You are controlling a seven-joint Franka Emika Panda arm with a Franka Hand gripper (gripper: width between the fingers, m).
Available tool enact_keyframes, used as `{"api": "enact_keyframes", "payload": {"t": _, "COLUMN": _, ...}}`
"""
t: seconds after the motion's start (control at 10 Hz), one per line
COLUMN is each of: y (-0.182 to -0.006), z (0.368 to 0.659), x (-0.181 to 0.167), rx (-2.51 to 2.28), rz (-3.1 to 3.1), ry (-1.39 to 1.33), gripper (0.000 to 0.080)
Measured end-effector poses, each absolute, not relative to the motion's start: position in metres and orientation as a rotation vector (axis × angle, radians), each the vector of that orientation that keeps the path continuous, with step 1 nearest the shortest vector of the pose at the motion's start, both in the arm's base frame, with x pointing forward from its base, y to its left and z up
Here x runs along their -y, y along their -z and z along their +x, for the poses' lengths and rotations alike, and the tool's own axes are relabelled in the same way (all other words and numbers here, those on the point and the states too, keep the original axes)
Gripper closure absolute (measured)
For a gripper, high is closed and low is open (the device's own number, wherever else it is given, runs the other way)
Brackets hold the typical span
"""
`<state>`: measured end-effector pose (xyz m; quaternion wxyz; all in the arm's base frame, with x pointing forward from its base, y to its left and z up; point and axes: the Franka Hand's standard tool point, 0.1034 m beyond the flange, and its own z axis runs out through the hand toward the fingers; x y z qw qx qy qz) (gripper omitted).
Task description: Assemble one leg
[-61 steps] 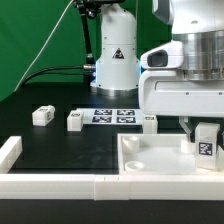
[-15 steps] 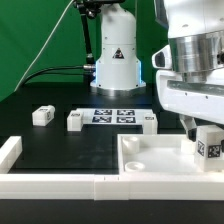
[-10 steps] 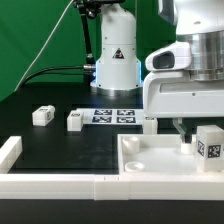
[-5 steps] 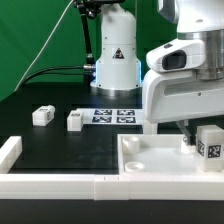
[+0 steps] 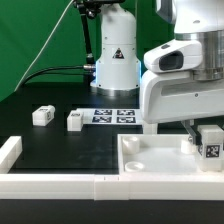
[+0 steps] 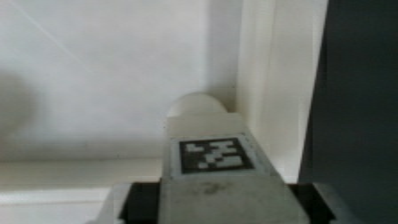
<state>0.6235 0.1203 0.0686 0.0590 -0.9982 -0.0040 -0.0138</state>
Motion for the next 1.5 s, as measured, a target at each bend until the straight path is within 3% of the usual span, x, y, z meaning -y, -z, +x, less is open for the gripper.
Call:
{"api": "enact_keyframes", "payload": {"t": 0.2, "y": -0.0688, "z": 0.624, "x": -0.1206, "rx": -0.175, "rz": -3.016, "ry": 0.037, "gripper": 0.0504}}
{"api": "enact_keyframes", "payload": {"t": 0.9, "y": -0.0677, "z": 0.6203, "x": -0.1269, "rx": -1.498, "rz": -2.635, "ry": -0.083, "gripper": 0.0504}}
{"api": "enact_keyframes", "payload": {"t": 1.4, "y": -0.0676, "z": 0.6201, "x": -0.1277, "rx": -1.751, "rz": -2.479, "ry": -0.099, "gripper": 0.0506}}
{"api": "enact_keyframes", "payload": {"t": 1.5, "y": -0.0675, "z": 0.6198, "x": -0.1276, "rx": -1.689, "rz": -2.522, "ry": -0.097, "gripper": 0.0308}}
